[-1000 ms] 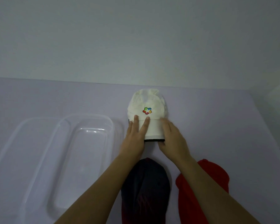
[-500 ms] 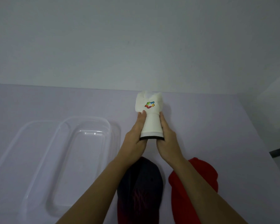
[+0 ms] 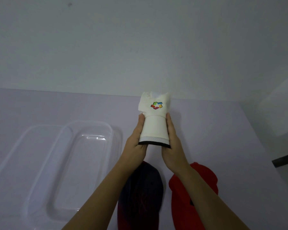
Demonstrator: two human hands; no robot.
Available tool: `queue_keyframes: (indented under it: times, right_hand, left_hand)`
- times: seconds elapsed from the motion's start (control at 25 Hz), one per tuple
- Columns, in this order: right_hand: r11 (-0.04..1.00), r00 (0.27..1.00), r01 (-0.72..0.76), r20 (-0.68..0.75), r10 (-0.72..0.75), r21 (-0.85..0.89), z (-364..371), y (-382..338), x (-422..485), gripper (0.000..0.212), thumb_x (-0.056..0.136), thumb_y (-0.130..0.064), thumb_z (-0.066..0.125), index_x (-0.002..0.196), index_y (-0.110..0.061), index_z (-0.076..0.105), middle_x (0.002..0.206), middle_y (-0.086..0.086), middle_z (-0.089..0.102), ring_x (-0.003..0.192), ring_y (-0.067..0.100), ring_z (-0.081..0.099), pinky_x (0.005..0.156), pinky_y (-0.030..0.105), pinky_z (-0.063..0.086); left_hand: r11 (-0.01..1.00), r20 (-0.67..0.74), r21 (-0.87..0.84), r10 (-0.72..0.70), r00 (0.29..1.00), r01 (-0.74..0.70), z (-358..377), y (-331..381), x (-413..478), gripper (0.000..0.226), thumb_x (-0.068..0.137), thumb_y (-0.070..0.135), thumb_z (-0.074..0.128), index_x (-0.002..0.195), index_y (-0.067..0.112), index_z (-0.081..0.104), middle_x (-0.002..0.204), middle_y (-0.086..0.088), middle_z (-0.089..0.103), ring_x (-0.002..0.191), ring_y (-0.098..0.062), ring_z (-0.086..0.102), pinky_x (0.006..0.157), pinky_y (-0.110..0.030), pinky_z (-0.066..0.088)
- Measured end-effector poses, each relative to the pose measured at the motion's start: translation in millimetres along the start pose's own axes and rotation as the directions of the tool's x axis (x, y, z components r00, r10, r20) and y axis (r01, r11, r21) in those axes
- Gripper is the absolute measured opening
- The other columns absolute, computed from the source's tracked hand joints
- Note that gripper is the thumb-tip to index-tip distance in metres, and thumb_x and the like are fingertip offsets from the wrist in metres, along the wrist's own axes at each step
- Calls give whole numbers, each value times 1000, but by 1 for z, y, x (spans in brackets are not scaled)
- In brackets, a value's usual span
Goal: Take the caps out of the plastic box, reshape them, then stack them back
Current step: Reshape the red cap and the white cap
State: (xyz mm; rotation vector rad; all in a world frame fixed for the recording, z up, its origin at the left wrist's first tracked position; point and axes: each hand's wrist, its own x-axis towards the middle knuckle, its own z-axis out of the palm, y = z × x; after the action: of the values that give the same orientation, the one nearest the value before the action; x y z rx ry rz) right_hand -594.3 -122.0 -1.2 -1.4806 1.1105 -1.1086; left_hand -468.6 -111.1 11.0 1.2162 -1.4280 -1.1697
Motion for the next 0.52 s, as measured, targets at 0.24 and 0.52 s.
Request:
queue_keyframes:
  times: [0.24,0.52]
  right_hand:
    - [990,997,83,13,-83,-109,1,-13,3,70,89,-11,44,140,-39,6,153,-13,13,134,-14,19,107,9,26]
    - [840,960,277,157,-230,-466,-27,3,-15,84,85,-5,47,138,-57,7,156,-15,-17,142,-5,2,103,0,20]
  left_hand:
    - [998,-79,-56,23,997,-27,-2,11,-7,51,98,2,36,136,34,22,127,21,44,107,27,45,89,0,38]
    - [994,45,101,26,999,-31,-60,20,3,91,69,29,57,145,35,8,153,24,7,139,11,10,117,-19,12]
